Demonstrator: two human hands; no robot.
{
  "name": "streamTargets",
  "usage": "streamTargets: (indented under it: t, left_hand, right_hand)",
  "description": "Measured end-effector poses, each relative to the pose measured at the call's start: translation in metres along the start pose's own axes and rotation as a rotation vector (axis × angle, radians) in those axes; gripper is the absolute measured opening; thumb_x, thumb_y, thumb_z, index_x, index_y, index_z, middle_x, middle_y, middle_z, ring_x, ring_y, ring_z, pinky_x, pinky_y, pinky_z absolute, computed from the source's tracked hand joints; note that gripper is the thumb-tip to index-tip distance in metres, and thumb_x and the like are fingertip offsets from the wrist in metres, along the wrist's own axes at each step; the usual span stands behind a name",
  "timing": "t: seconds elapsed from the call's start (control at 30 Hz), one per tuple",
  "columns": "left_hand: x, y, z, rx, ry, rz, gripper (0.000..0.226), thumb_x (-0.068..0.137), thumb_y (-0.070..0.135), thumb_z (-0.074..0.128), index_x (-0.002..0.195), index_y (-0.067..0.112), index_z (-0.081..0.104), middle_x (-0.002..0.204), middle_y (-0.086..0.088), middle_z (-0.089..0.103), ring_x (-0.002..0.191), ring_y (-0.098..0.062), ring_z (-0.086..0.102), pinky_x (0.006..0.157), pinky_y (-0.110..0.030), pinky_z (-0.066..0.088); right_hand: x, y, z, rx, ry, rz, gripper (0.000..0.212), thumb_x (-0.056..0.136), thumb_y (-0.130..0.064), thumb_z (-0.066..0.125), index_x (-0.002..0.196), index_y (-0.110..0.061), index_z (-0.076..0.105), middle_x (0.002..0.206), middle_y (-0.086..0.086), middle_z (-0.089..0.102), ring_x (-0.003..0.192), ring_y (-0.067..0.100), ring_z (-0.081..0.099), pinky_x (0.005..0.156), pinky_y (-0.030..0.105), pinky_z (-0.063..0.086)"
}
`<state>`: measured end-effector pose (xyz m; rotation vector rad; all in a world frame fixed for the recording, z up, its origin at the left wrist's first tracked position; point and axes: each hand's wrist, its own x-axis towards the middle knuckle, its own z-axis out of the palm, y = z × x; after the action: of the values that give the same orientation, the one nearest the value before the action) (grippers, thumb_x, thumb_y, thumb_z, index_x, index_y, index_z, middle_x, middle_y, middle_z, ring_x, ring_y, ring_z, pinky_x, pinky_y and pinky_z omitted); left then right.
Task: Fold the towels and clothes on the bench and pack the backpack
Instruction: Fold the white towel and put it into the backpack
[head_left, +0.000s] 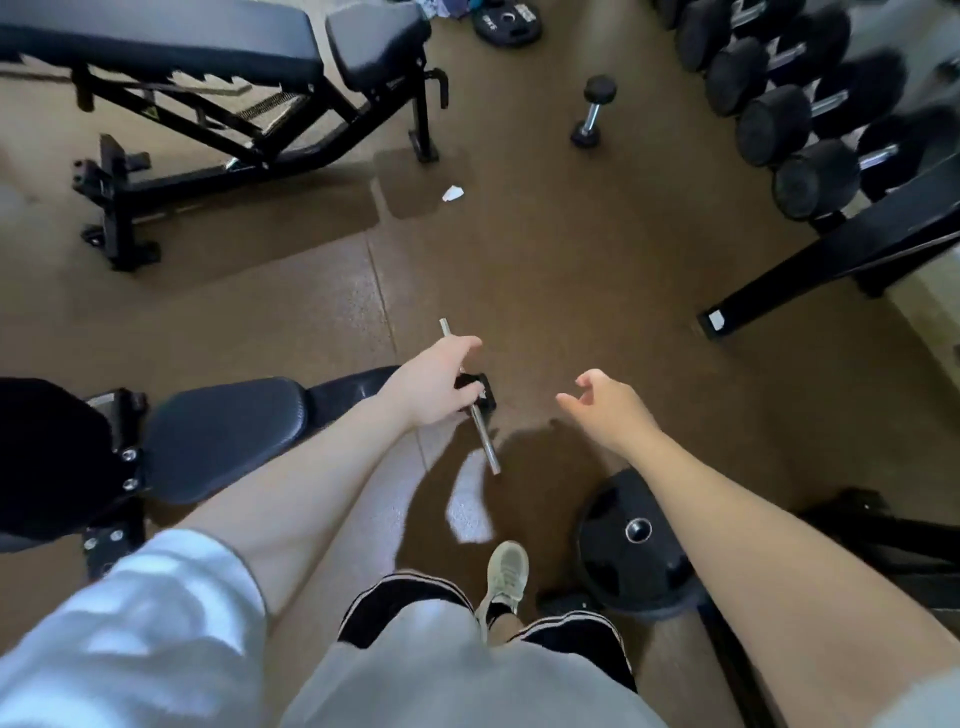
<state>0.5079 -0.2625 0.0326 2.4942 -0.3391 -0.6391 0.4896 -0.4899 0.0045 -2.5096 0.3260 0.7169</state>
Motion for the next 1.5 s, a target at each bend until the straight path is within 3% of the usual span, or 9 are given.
streamTargets:
  t: [0.2,0.47,0.73,1.0,1.27,1.43,1.5]
  left_hand:
    - [0.099,0.037,-0.054,-0.046,0.131,-0.027,0.052,0.091,0.024,0.053,0.139,0.012,0.036,0.134,-0.007,0.049,0.106,-0.022,0.055,0.095,-0.031,0.040]
    - [0.287,0.025,-0.116,-0.107,0.208,-0.058,0.048,0.090,0.018,0.052,0.136,0.010,0.039,0.127,-0.006,0.054,0.104,-0.022,0.055,0.095,-0.030,0.040]
    - [0.494,0.000,-0.242,-0.142,0.178,-0.170,0.045,0.093,0.021,0.050,0.136,0.014,0.040,0.129,-0.002,0.052,0.112,-0.020,0.052,0.096,-0.031,0.040]
    - [0.645,0.009,-0.333,-0.184,0.142,-0.135,0.054,0.093,0.020,0.051,0.143,0.017,0.028,0.130,-0.001,0.049,0.098,-0.016,0.056,0.085,-0.028,0.048]
    - [0.832,-0.001,-0.386,-0.173,0.117,-0.143,0.060,0.093,0.019,0.052,0.145,0.017,0.022,0.131,-0.001,0.050,0.096,-0.016,0.059,0.085,-0.028,0.050]
    - [0.928,-0.009,-0.463,-0.191,0.158,-0.216,0.056,0.094,0.021,0.049,0.144,0.015,0.025,0.129,0.000,0.051,0.091,-0.011,0.052,0.085,-0.025,0.044]
    - [0.954,-0.018,-0.494,-0.201,0.213,-0.254,0.055,0.095,0.022,0.048,0.144,0.016,0.025,0.130,0.000,0.050,0.094,-0.012,0.054,0.083,-0.022,0.042]
  right_hand:
    - [0.094,-0.022,-0.098,0.025,0.050,-0.067,0.043,0.092,-0.042,0.049,0.126,-0.015,0.047,0.116,0.004,0.059,0.107,0.025,0.055,0.090,0.036,0.045]
    - [0.258,-0.067,-0.173,-0.032,0.048,-0.184,0.043,0.093,-0.039,0.049,0.127,-0.013,0.046,0.116,0.004,0.060,0.106,0.024,0.056,0.090,0.036,0.047]
    - [0.457,-0.169,-0.291,0.027,-0.038,-0.216,0.041,0.094,-0.036,0.050,0.126,-0.011,0.049,0.121,0.007,0.059,0.111,0.024,0.055,0.095,0.035,0.045]
    - [0.606,-0.202,-0.403,0.072,-0.021,-0.180,0.041,0.095,-0.038,0.047,0.128,-0.013,0.048,0.123,0.006,0.057,0.109,0.021,0.055,0.090,0.033,0.047]
    - [0.801,-0.228,-0.484,-0.049,-0.037,-0.199,0.042,0.096,-0.039,0.046,0.129,-0.012,0.047,0.122,0.006,0.057,0.107,0.023,0.055,0.082,0.029,0.043]
    - [0.916,-0.292,-0.546,-0.161,-0.161,-0.268,0.043,0.095,-0.039,0.047,0.129,-0.013,0.046,0.125,0.006,0.057,0.109,0.023,0.056,0.084,0.027,0.043]
    - [0.952,-0.329,-0.563,-0.208,-0.195,-0.315,0.043,0.095,-0.040,0.046,0.129,-0.012,0.046,0.126,0.004,0.056,0.099,0.022,0.058,0.082,0.030,0.046]
